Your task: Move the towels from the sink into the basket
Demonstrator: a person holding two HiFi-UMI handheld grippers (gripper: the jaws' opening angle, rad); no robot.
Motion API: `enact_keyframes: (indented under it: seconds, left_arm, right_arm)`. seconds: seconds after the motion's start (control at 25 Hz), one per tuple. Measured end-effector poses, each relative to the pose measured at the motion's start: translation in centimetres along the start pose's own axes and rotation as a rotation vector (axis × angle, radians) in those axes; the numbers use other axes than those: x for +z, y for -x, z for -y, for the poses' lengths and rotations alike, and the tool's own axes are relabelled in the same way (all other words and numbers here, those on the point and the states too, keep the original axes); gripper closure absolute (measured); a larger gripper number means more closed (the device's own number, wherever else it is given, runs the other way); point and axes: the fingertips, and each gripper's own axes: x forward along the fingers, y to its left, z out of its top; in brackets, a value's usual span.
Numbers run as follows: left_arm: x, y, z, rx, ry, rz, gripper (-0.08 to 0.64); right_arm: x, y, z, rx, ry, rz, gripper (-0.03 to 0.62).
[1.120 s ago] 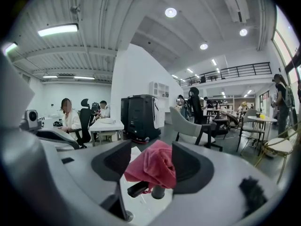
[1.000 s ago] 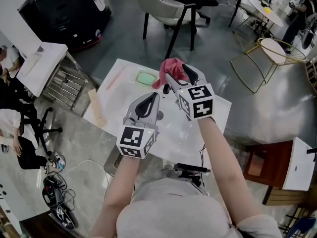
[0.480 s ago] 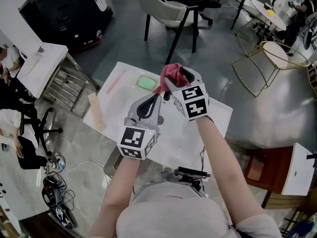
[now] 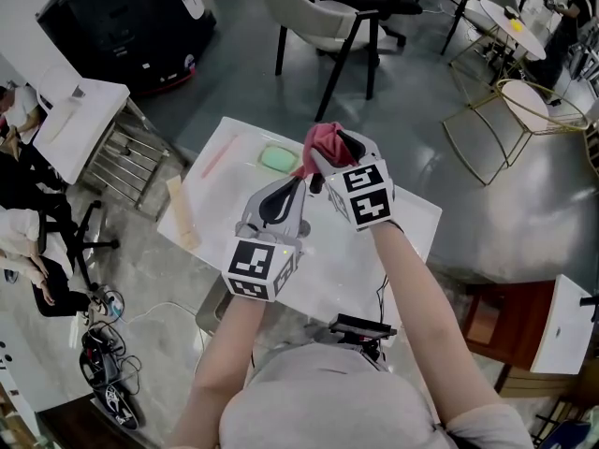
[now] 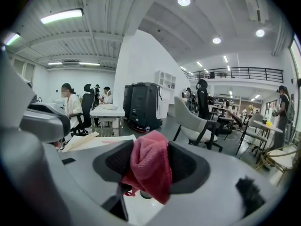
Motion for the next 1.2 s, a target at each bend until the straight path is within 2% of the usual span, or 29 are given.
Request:
enact_keyframes:
  seconds: [0.08,0.2,0.36,1.2]
  left_arm:
    - [-0.1,0.0,-0.1,0.002,0.001,-0.002,0.555]
    - [-0.4,0.1,-0.2,0.005,0.003,-0.004,0.555]
    - [-0.5,0.2,-0.1,0.003,0.005,-0.008,0.555]
    - [1.2,1.7,1.5,-0.01,-0.007,0.037,0.555]
  right_arm:
    - [0.0,0.0,-0.1,-0.007,0.009,-0.001,0.348]
    - [0.0,0.2,-0.2,-0.026,0.033,0.0,0.466]
    - [0.0,0.5,-0.2,-0.03,0.025,-0.003,0.512]
    - [2.5,4.1,-0.8,-0.045,0.017,0.074,0.526]
